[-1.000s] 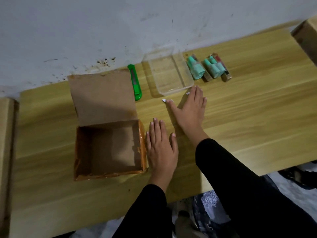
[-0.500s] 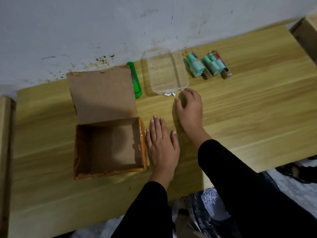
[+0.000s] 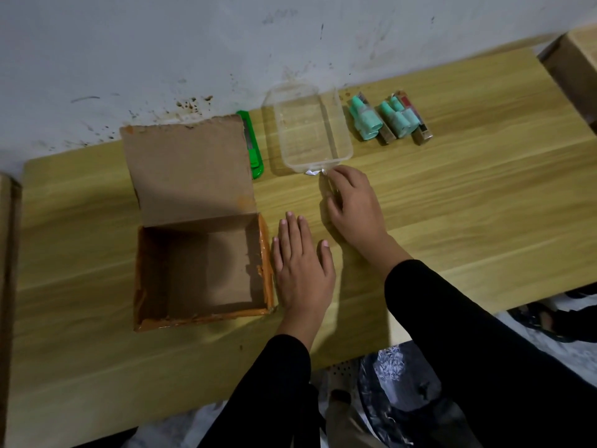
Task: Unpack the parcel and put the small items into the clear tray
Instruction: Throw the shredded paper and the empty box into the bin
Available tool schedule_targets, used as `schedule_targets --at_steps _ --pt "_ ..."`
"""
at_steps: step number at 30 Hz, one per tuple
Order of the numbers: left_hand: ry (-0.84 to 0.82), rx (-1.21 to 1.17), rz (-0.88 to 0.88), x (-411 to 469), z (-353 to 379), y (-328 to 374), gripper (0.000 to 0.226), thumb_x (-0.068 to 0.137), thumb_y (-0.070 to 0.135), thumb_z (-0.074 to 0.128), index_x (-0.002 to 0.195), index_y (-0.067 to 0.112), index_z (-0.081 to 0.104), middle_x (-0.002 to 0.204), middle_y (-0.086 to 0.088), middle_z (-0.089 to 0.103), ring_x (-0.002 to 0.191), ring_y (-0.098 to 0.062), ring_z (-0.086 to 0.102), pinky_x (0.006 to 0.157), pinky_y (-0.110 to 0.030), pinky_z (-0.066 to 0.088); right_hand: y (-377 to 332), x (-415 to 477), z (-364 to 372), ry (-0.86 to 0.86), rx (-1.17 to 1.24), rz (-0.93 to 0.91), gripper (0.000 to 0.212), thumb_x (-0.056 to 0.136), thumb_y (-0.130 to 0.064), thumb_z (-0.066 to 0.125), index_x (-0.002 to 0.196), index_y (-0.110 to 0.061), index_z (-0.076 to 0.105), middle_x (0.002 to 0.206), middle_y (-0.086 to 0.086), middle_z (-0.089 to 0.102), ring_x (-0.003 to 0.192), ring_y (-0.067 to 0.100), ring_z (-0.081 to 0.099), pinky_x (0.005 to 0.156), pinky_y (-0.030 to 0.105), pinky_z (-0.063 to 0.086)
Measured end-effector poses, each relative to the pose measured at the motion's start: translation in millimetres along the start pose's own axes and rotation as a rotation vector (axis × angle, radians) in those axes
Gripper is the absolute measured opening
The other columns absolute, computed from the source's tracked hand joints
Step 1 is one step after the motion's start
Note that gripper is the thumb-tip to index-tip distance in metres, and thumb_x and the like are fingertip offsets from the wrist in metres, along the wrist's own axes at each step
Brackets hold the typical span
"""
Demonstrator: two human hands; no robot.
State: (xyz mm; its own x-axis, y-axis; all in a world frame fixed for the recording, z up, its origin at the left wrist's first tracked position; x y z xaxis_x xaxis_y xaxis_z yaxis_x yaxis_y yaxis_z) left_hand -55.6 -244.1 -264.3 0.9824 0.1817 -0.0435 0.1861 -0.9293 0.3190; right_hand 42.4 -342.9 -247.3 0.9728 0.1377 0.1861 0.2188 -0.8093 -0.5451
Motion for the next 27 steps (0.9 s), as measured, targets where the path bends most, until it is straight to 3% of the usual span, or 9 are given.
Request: schedule_targets --at_steps 11,16,22,27 --pt "0.009 0.004 0.003 -0.5 0.1 0.0 0.063 0.094 0.042 0.018 0.146 0.009 0.026 0.157 -0.007 0.019 0.146 -0.02 0.015 0.117 -0.037 0.01 -9.7 6.5 3.7 -0.159 -0.12 -0.172 0.046 0.082 -0.009 0.042 0.127 -0.004 0.051 0.125 0.016 0.058 0.117 0.033 0.052 0.097 0.04 0.044" --pt "0.024 0.012 -0.001 -0.5 1.4 -0.3 0.061 0.094 0.042 0.022 0.145 0.008 0.03 0.156 -0.008 0.024 0.145 -0.021 0.019 0.116 -0.039 0.015 8.7 -8.4 -12.7 -0.178 -0.121 -0.175 0.038 0.086 -0.006 0.048 0.123 -0.003 0.054 0.121 0.016 0.059 0.114 0.031 0.054 0.094 0.04 0.046" --pt "0.025 0.014 0.009 -0.5 3.6 0.5 0.059 0.094 0.039 0.028 0.144 0.007 0.032 0.155 -0.009 0.026 0.144 -0.022 0.02 0.116 -0.04 0.016 25.9 -56.5 -40.6 -0.178 -0.05 -0.188 0.032 0.088 -0.014 0.044 0.113 -0.005 0.061 0.109 0.013 0.063 0.102 0.026 0.057 0.088 0.03 0.044" --pt "0.048 0.005 0.007 -0.5 2.3 1.6 0.059 0.092 0.038 0.027 0.141 0.005 0.035 0.153 -0.011 0.029 0.143 -0.025 0.025 0.115 -0.042 0.019 45.9 -94.7 -66.2 -0.098 -0.045 -0.081 0.044 0.087 -0.029 0.051 0.125 -0.007 0.052 0.127 0.014 0.053 0.122 0.022 0.044 0.104 0.033 0.039"
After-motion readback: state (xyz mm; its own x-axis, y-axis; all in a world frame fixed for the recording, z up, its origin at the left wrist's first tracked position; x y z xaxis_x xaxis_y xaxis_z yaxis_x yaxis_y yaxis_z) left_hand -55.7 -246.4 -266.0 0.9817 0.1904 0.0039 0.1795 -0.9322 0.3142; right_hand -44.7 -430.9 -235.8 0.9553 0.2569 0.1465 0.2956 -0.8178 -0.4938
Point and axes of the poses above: each hand's wrist, its own x-axis towards the middle knuckle, its own z-axis out of the palm, y = z × x, the point moved 6 cm from there along x, towards the middle knuckle
